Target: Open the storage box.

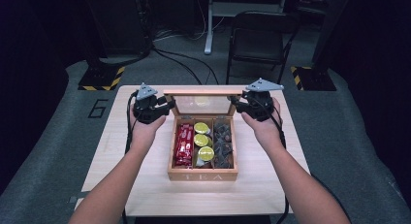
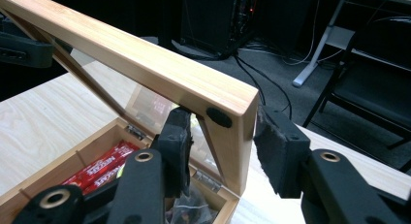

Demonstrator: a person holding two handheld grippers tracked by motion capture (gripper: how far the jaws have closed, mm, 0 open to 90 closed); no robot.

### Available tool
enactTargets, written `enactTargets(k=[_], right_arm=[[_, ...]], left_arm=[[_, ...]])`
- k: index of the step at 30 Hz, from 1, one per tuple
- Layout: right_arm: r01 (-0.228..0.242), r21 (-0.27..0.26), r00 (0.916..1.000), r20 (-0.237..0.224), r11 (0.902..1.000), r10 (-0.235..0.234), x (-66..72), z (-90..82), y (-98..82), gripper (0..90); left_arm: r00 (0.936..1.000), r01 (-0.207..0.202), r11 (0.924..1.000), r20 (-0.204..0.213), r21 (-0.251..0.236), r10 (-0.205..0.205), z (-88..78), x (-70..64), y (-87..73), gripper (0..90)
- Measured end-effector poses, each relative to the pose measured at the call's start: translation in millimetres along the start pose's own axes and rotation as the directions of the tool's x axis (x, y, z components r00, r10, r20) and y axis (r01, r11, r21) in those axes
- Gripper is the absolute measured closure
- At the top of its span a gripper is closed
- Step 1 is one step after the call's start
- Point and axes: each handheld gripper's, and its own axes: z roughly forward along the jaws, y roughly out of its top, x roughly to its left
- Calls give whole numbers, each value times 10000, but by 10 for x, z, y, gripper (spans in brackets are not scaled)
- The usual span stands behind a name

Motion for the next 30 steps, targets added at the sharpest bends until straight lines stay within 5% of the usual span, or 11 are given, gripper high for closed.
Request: enactTargets(k=[8, 30], right_arm=[[54, -112, 10000, -47, 9999, -54, -57, 76, 53, 529], [-101, 236, 9998, 153, 9997, 98, -112, 374, -74, 469]], left_arm=[[9994, -261, 9994, -222, 242, 267, 39, 6, 80, 625], [9997, 103, 9999, -230, 45, -102, 172, 118, 170, 629]])
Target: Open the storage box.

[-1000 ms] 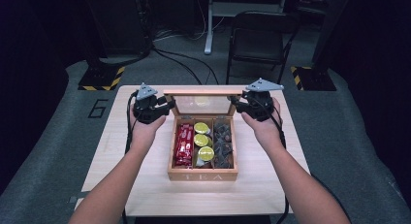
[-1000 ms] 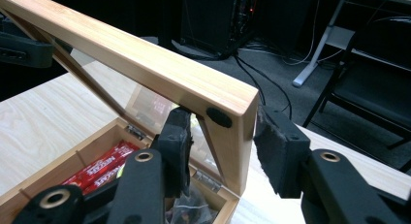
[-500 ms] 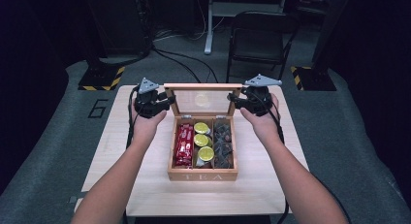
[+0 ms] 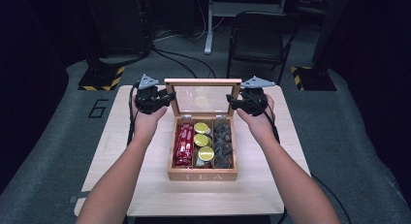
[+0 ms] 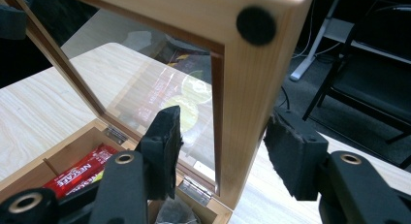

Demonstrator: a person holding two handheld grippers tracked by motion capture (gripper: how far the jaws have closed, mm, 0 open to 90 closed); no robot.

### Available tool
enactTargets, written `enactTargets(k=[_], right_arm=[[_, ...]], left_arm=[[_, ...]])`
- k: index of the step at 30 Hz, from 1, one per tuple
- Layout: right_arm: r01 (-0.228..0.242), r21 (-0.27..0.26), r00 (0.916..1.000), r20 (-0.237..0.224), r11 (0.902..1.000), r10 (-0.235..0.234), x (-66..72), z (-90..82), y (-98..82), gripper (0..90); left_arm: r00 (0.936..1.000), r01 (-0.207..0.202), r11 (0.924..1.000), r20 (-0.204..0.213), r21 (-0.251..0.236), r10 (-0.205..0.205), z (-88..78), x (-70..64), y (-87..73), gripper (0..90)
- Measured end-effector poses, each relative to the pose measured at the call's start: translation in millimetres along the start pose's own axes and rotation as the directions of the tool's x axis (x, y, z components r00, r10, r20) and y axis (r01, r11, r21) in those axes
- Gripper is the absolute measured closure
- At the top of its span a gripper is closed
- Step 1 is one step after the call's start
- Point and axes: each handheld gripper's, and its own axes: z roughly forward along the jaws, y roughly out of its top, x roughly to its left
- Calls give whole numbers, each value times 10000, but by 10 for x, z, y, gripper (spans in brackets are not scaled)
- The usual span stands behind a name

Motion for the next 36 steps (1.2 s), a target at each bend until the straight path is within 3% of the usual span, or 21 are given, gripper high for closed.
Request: enactTargets(k=[8, 17, 36], right_arm=[[-74, 42, 9999, 78, 10000, 74, -32, 59, -16, 481], [-244, 189, 9997, 34, 9995, 243, -68, 160, -65, 486], [-336, 452, 9993, 197, 9984, 327, -85, 301, -125, 484]], left_arm=[[10000, -7, 9999, -83, -108, 6, 41, 16, 13, 633], [9994, 23, 9999, -336, 100, -20, 86, 17, 70, 640], [9991, 234, 9997, -361, 21, -233, 156, 56, 97, 642]])
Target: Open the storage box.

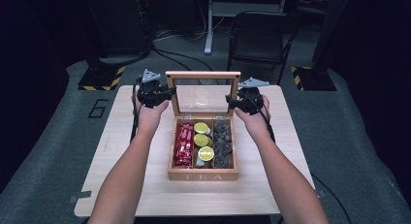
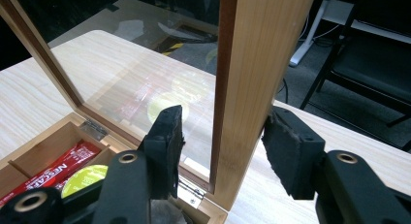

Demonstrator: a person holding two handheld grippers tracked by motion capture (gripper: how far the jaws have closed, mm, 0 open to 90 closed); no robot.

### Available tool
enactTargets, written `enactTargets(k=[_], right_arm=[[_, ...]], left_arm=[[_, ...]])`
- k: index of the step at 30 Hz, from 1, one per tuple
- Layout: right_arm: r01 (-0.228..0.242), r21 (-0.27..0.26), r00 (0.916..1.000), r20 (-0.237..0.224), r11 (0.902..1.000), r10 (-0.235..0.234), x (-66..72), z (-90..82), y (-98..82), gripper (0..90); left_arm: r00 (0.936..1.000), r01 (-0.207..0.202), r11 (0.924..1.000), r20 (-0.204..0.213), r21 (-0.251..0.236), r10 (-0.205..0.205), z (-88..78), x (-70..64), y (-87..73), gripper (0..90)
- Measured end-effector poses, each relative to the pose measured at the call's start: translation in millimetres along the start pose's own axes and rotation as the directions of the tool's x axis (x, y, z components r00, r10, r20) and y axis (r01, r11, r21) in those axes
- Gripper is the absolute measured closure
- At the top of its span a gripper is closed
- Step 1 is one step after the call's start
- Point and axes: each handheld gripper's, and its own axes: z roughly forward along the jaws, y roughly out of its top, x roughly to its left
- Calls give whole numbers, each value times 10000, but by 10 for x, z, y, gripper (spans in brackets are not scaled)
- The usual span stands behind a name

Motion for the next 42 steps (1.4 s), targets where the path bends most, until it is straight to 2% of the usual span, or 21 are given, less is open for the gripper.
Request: enactTargets(k=[7, 12, 18, 19, 23, 30, 34, 37, 38, 42], right_arm=[[41, -239, 10000, 75, 9997, -39, -4, 35, -46, 493], [-25, 114, 10000, 78, 9999, 24, -15, 93, -129, 499], [70, 194, 9999, 129, 9998, -72, -23, 145, -178, 499], [-60, 239, 9999, 131, 9997, 57, -15, 152, -185, 500], [18, 267, 9999, 166, 9996, -23, -21, 179, -200, 501], [-172, 436, 9998, 84, 9989, 168, -37, 224, -239, 509], [-91, 537, 9999, 137, 9985, 83, -40, 250, -257, 527], [-267, 552, 9996, 117, 9981, 261, -46, 262, -263, 553], [-111, 536, 9999, 121, 9985, 104, -63, 264, -263, 561], [-75, 634, 9999, 74, 9980, 71, -84, 277, -269, 586]], left_arm=[[10000, 11, 10000, -7, -52, -12, 13, 4, -1, 642], [10000, 19, 10000, -23, -52, -19, 22, 7, 2, 644], [9999, 64, 10000, -117, -23, -64, 44, 8, 13, 645], [9999, 86, 10000, -106, -22, -86, 45, 9, 11, 645], [9999, 76, 10000, -97, -20, -76, 53, 16, 14, 645], [9999, 115, 9999, -99, -37, -115, 62, 20, 15, 645], [9998, 149, 9999, -91, -57, -149, 67, 22, 14, 645], [9998, 190, 9998, -75, -76, -190, 71, 26, 12, 644], [9998, 200, 9998, -70, -76, -200, 73, 28, 12, 644], [9997, 228, 9997, -63, -68, -229, 77, 35, 13, 643]])
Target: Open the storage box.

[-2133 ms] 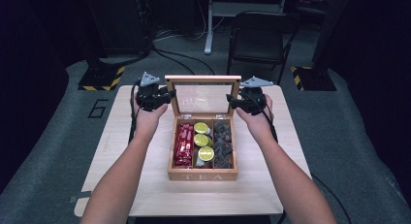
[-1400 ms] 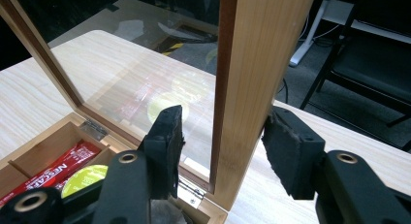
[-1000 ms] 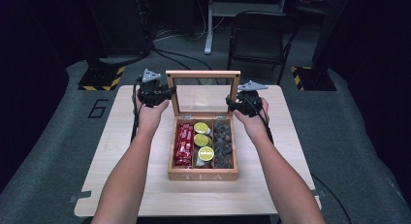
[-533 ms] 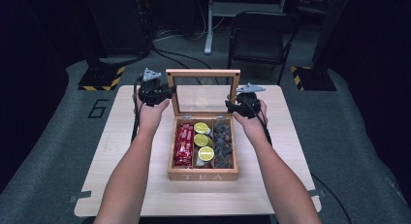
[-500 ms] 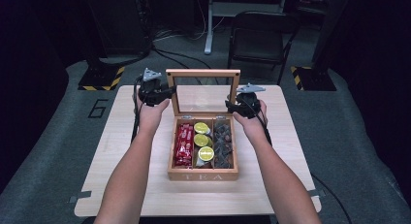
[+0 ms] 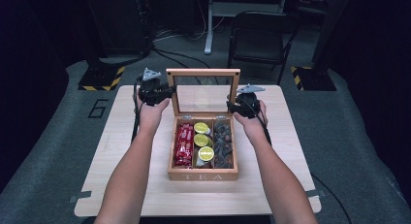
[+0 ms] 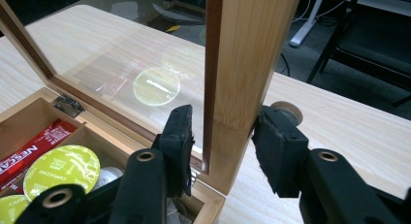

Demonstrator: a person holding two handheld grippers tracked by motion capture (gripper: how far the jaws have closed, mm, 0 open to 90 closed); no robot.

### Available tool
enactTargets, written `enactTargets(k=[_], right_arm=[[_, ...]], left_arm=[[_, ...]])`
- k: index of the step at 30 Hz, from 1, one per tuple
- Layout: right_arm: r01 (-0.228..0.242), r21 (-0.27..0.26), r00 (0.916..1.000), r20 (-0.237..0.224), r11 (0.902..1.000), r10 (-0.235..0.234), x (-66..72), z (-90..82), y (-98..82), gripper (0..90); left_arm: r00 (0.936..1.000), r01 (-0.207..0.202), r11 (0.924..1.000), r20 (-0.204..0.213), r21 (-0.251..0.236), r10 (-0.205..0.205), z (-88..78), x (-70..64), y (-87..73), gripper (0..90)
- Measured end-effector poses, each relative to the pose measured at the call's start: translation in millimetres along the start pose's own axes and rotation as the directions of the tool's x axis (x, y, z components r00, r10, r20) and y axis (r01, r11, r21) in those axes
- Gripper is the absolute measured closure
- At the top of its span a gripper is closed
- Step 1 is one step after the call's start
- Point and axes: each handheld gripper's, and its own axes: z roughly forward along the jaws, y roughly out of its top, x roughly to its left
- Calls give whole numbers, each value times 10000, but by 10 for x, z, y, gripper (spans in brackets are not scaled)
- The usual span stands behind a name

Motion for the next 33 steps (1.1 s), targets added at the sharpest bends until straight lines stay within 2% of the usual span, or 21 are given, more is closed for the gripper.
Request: enactTargets(k=[5, 6, 8, 11, 20, 25, 33], right_arm=[[-204, 45, 9998, 51, 9998, 203, 13, 23, -10, 599], [-81, -10, 9999, 77, 10000, 81, 5, 29, -10, 604], [-275, 22, 9996, 36, 9996, 275, 11, 30, -13, 615], [-146, 74, 9999, 79, 9999, 145, -7, 33, -4, 638], [-355, 88, 9993, 109, 9993, 354, -34, 72, 11, 648], [-454, 268, 9990, 35, 9986, 453, -46, 77, 33, 650], [-529, 394, 9986, 54, 9978, 527, -57, 94, 58, 650]], left_arm=[[10000, -6, 10000, 13, -17, 6, -4, 0, -7, 643], [10000, 27, 10000, 31, -43, -27, -7, 0, -13, 642], [9999, 93, 9999, 118, -104, -91, -10, 9, -35, 639], [10000, 87, 9999, 42, 77, -87, -2, 15, -55, 640], [9997, 19, 9999, 241, 147, -23, 0, 28, -140, 623], [9991, -20, 9998, 432, 211, 11, 11, 10, -215, 613], [9984, 91, 9993, 553, 354, -111, -50, 91, -353, 613]])
